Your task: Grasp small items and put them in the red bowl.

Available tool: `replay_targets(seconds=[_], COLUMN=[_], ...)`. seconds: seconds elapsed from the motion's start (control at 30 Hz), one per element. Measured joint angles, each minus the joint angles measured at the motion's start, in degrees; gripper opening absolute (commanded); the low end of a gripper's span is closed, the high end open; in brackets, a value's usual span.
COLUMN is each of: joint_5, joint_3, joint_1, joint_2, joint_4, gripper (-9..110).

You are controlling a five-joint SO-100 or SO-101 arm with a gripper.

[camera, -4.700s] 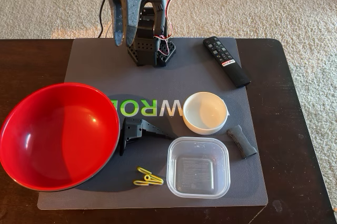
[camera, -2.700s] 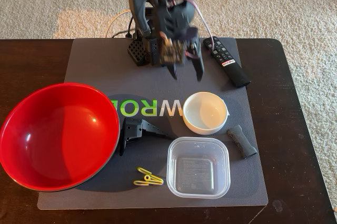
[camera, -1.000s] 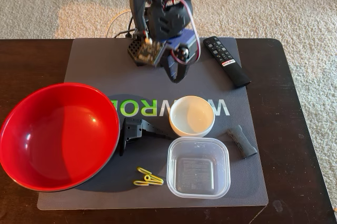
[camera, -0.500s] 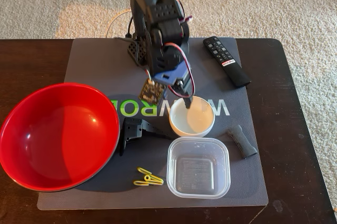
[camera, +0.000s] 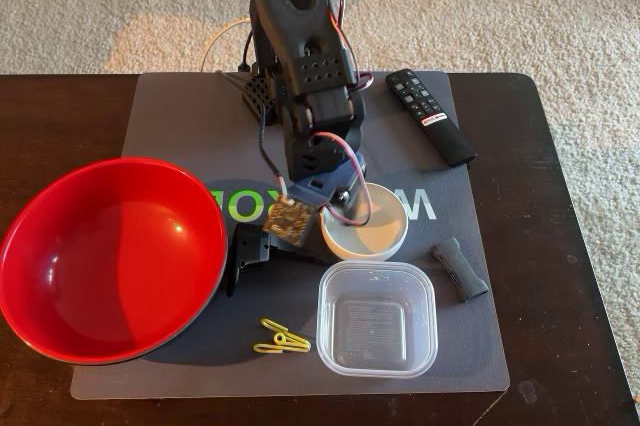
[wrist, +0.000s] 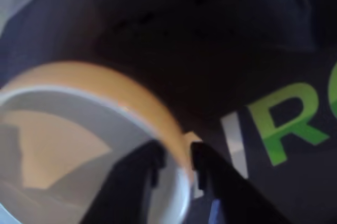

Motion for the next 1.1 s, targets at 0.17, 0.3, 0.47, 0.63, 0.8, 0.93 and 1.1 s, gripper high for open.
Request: replay_targets(seconds=[0.17,0.3,0.47,0.63,0.8,0.93,1.1], joint_5=[-0.44,-1.49,-3.34,-4.83,-6.15,-6.33,-3.87], joint_3=[0.09,0.88,1.32,1.23,-2.2,-10.37,-24.26], joint_1=[-0.09,-0.09,0.88,0.09,0.7,8.79,24.26], joint_2=[0.09,4.13,16.44,34.45,43.24,44.47,35.24], joint_4=[0.0,0.62,7.47,14.94,19.78,20.3,19.95], gripper=[0,0,0,0,0,0,0])
